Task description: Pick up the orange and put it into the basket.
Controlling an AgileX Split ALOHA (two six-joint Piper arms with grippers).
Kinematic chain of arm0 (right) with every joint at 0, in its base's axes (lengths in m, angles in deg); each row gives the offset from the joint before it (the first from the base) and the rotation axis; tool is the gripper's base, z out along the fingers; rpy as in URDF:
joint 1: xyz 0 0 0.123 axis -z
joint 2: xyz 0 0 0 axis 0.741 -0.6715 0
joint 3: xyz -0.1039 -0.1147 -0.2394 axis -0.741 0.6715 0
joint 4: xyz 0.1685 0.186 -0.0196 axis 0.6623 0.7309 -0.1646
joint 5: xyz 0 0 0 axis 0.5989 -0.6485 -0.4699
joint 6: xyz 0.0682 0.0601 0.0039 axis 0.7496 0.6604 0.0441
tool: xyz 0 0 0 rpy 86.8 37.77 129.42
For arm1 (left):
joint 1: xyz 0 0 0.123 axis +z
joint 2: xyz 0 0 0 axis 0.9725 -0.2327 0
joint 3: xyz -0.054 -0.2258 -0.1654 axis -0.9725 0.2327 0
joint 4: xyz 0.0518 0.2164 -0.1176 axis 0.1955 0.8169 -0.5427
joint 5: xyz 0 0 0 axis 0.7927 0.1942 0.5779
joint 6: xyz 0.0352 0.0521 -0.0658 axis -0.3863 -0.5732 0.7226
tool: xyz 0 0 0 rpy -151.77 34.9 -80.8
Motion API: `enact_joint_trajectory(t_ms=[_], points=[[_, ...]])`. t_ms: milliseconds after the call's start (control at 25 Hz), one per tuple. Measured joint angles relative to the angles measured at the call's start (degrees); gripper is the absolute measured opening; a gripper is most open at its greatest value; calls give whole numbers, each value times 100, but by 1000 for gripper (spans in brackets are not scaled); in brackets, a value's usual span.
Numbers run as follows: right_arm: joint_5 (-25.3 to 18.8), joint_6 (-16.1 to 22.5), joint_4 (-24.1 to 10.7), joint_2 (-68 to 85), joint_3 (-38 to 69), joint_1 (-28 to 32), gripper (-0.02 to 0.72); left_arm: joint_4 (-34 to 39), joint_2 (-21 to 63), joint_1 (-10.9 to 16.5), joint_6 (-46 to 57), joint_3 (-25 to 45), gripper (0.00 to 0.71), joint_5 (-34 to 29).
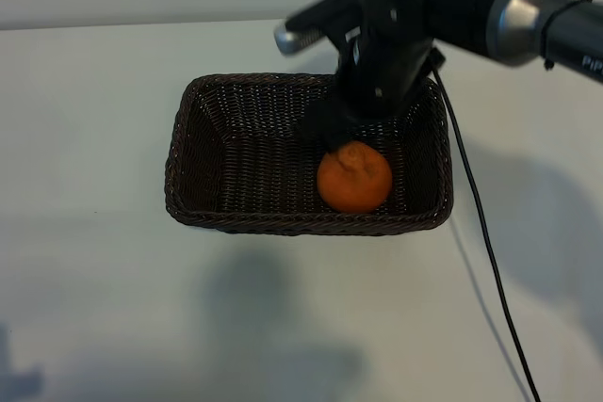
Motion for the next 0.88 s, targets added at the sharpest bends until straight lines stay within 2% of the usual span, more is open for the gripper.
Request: enact_joint_trajectory(t_ms=[200, 320, 440, 720, 880], points=[[-447, 0, -134, 5, -795, 0, 655, 0, 0, 0, 0, 0, 592, 0], [-708, 0, -413, 5, -1120, 47, 647, 0, 0, 0, 7, 0, 592, 0], [-1025, 5, -542, 5, -1387, 296, 643, 0, 0, 0, 7, 0, 592, 0], [-1449, -72, -575, 5, -1737, 1545, 622, 0, 0, 0, 12, 0, 592, 0], [-1484, -152, -527, 5, -1743, 2327, 617, 0, 0, 0, 12, 0, 592, 0]])
